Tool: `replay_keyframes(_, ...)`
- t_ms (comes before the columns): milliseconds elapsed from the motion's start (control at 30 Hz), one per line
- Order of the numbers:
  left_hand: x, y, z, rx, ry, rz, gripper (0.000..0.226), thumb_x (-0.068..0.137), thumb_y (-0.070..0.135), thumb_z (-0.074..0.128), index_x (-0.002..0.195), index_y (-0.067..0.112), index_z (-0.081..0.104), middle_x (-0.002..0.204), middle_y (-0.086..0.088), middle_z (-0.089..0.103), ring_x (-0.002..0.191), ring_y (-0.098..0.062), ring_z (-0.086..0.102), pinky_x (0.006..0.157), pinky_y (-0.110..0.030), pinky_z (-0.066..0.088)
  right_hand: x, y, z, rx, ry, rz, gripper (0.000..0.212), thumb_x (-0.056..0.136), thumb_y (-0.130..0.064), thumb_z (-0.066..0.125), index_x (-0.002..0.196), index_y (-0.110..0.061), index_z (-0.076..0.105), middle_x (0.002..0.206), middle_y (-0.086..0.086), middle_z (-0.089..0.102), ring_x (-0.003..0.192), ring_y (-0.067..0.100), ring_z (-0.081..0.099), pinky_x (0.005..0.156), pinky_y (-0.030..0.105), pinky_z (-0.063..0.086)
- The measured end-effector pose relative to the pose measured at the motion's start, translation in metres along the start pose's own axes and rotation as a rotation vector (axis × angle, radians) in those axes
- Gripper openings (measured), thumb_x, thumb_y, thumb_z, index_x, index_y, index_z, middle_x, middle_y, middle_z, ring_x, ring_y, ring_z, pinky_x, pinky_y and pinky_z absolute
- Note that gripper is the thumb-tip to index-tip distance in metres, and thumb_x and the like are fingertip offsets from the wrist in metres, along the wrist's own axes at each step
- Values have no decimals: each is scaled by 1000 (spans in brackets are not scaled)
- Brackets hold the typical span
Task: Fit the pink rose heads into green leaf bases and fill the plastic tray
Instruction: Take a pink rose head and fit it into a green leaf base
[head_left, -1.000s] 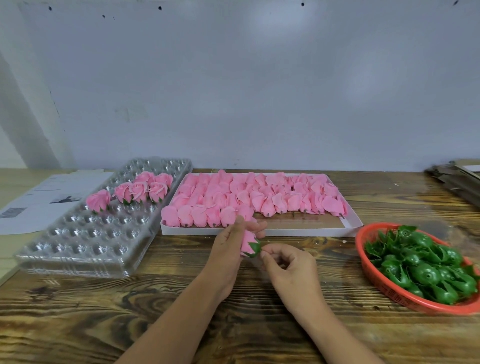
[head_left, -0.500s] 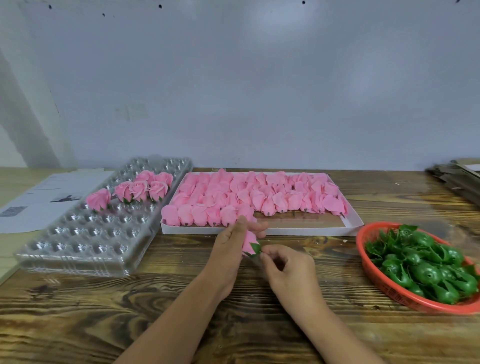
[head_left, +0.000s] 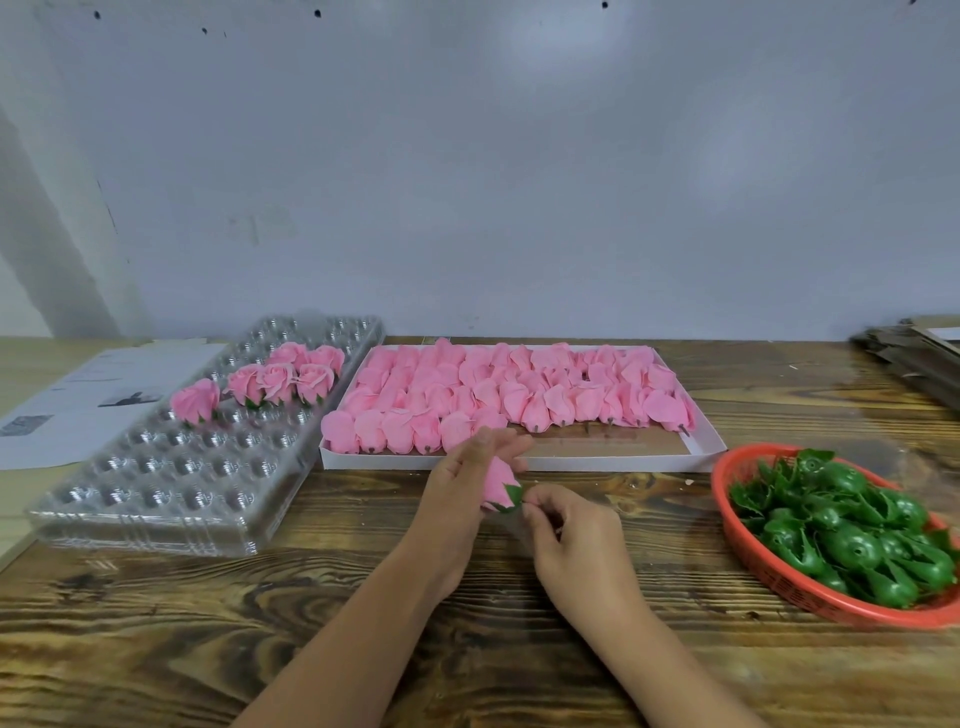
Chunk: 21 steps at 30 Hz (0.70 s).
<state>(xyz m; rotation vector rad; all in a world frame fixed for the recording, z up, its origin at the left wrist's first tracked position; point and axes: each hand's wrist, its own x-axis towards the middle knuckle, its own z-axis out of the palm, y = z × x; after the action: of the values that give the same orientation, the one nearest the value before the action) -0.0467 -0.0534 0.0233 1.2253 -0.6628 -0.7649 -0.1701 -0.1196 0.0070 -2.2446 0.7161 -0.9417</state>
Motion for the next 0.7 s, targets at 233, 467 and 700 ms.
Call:
replay_keyframes(233,-6,-1,1,-40,-231,-7,91,48,80,81,124,33,65,123,-3,68,98,-23,64,86,-33,57,5,-5,-2,542,-19,261,27,95,3,58,75,-10,71,63,2,66,61,15,58,63,39,53)
replay_keyframes(467,-10,-4,4,128,-237,6,36,72,43,83,105,30,77,118,-1,75,106,-19,70,80,-28,55,2,-8,-4,699,-161,304,18,96,0,56,88,2,72,76,18,69,68,12,60,54,21,48)
replay_keyframes(700,-13,3,6,140,-171,-26,40,72,48,79,104,23,81,101,-8,76,96,-21,68,93,-42,53,2,-5,-2,667,-252,352,15,98,1,53,94,8,66,76,13,63,71,13,58,58,21,49)
